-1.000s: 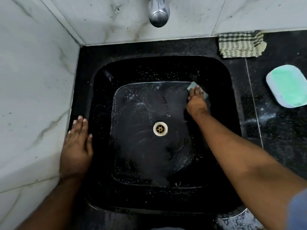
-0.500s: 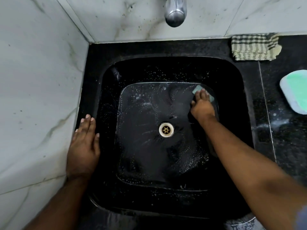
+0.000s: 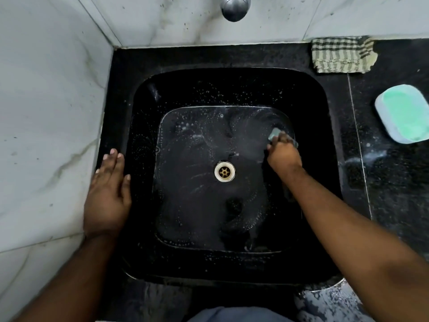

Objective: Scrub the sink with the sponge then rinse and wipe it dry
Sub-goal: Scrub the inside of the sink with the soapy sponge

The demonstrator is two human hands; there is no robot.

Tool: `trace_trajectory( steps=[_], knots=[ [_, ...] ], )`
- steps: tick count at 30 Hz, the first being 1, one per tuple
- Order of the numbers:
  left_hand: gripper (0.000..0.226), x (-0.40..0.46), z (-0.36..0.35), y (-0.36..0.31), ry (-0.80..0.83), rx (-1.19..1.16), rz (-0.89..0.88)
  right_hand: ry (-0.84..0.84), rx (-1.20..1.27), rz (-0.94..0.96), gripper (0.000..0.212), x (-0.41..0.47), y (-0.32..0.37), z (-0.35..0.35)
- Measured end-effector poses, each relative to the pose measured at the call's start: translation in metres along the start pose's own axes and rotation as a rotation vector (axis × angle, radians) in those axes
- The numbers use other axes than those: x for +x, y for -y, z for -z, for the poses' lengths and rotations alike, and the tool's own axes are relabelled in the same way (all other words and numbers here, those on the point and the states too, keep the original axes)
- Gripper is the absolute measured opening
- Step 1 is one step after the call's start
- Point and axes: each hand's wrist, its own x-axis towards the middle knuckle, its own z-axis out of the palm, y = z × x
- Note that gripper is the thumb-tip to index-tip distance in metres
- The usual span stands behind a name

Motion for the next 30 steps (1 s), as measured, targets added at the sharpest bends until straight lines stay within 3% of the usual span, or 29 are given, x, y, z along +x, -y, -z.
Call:
trace_trajectory(
  steps=[3,8,13,16,21,25,28,30],
  knots=[
    [0.054,-0.002,0.0,0.0,-0.018,-0.034,0.002,0.033,0.045,0.065,0.059,0.014,0.018,-0.005],
    [0.052,0.0,0.0,-0.001,-0.046,-0.058,-0.012,0.164,-0.065,0.272,0.056,-0.076,0.011,-0.032],
    [0.05,0.0,0.001,-0.002,-0.043,-0.062,0.009,0.079,-0.195,0.164,0.053,-0.048,-0.008,-0.011],
    [0.048,-0.002,0.002,-0.002,-0.065,-0.069,0.001,0.07,-0.081,0.185,0.054,-0.026,0.016,-0.007],
    [0.047,-0.003,0.004,-0.007,-0.085,-0.086,0.001,0.231,-0.103,0.357,0.053,-0.102,0.01,-0.049],
    [0.048,-0.003,0.005,-0.009,-0.065,-0.066,0.025,0.16,-0.306,0.29,0.047,-0.101,-0.027,-0.039],
    [0.048,-0.001,0.005,-0.008,-0.069,-0.068,0.017,0.103,-0.187,0.173,0.043,-0.064,-0.022,-0.024],
    [0.049,0.0,0.004,-0.008,-0.056,-0.072,0.017,0.09,-0.107,0.256,0.046,-0.055,0.001,-0.032]
  ],
)
